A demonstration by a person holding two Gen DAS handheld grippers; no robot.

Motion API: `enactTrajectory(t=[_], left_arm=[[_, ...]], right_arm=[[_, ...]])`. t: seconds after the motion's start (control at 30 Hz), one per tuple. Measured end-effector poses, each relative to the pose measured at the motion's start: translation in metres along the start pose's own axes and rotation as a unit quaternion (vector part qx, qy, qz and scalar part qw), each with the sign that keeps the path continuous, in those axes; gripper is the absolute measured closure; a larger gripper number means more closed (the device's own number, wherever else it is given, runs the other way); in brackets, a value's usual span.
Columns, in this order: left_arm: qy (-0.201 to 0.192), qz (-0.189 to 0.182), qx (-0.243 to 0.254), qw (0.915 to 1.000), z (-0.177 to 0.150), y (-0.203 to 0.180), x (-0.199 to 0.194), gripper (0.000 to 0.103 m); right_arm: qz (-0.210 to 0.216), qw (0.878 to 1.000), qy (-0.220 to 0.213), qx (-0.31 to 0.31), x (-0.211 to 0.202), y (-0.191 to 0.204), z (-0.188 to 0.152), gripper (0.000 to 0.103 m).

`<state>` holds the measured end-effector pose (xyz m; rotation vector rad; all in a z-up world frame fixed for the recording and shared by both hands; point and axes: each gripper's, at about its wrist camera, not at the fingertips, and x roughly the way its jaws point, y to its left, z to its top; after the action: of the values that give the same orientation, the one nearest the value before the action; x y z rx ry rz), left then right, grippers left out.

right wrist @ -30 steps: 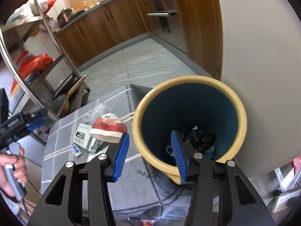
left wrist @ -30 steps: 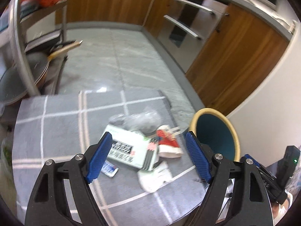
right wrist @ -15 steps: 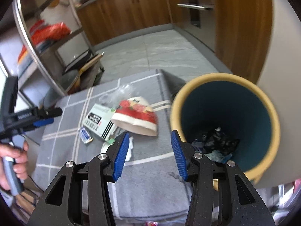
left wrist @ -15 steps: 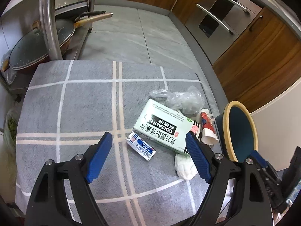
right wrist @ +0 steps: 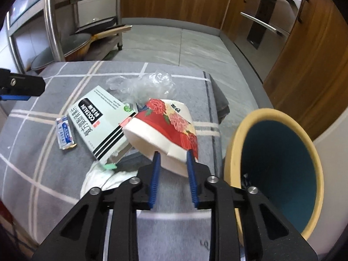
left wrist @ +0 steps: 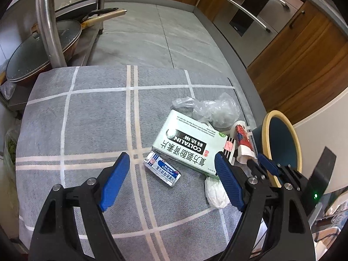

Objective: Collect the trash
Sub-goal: 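Grasp the red-and-white paper cup with the right gripper while the left gripper grasps the white tissue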

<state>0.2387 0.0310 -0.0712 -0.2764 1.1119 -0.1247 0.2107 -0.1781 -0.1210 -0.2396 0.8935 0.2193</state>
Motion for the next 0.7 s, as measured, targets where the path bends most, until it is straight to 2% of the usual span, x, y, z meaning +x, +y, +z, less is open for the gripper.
enactTrajectory(t=[0.13, 0.23, 0.53, 0.7], left_arm=[[0.009, 0.001, 0.009, 0.9999, 0.0, -0.006, 0.009, 0.024], [0.01, 0.003, 0.015, 0.9998, 0.002, -0.013, 0.015, 0.024], [0.021, 0.006, 0.043, 0.9988, 0.004, -0.041, 0.036, 0.019], [0.016, -0.001, 0.087, 0.9961, -0.001, -0.066, 0.033, 0.019]], right_arm=[[0.01, 1.0, -0.014, 0.009, -0.001, -0.004, 0.002, 0.095], [0.024, 0.999, -0.023, 0.031, -0.007, -0.013, 0.002, 0.099], [0.062, 0.993, -0.053, 0.089, -0.038, -0.037, 0.001, 0.099], [0.074, 0.989, -0.064, 0.112, -0.06, -0.048, -0.003, 0.099]])
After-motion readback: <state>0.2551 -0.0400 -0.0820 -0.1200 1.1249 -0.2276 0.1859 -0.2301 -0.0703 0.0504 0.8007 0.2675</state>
